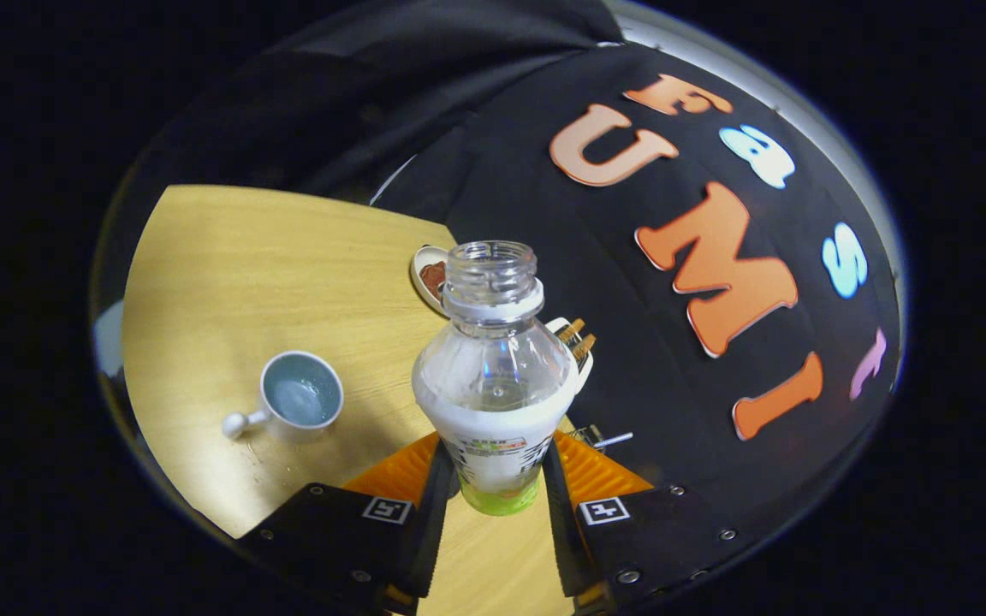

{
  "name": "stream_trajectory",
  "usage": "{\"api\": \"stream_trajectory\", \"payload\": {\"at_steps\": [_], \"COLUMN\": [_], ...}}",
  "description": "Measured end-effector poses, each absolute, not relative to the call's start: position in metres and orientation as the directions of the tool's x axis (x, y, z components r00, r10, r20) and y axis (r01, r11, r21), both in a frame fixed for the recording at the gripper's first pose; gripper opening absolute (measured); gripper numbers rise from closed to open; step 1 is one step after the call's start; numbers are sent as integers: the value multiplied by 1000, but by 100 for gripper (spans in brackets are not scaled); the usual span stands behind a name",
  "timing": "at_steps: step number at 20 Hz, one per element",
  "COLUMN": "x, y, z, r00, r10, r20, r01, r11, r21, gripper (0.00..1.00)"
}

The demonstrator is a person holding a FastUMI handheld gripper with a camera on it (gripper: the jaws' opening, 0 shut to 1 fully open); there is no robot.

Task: Take the bottle from table, then pour the juice into the cup, finally place the bottle on the coaster

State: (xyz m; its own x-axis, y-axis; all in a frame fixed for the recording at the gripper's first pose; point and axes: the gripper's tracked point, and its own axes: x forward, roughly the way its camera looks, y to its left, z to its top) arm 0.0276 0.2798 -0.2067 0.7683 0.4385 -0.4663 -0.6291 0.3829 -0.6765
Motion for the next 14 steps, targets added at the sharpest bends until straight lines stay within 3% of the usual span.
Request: {"api": "stream_trajectory", "payload": {"at_steps": [7, 11, 14], "x": [64, 81, 99], "y": [260, 258, 255], "z": [-210, -239, -264], "r00": [793, 774, 772], "r10": [435, 440, 415], "r20": [-426, -455, -482], "r01": [-595, -571, -545], "r11": [700, 796, 822], "r21": [-394, -202, -165], "gripper": [57, 56, 56]}}
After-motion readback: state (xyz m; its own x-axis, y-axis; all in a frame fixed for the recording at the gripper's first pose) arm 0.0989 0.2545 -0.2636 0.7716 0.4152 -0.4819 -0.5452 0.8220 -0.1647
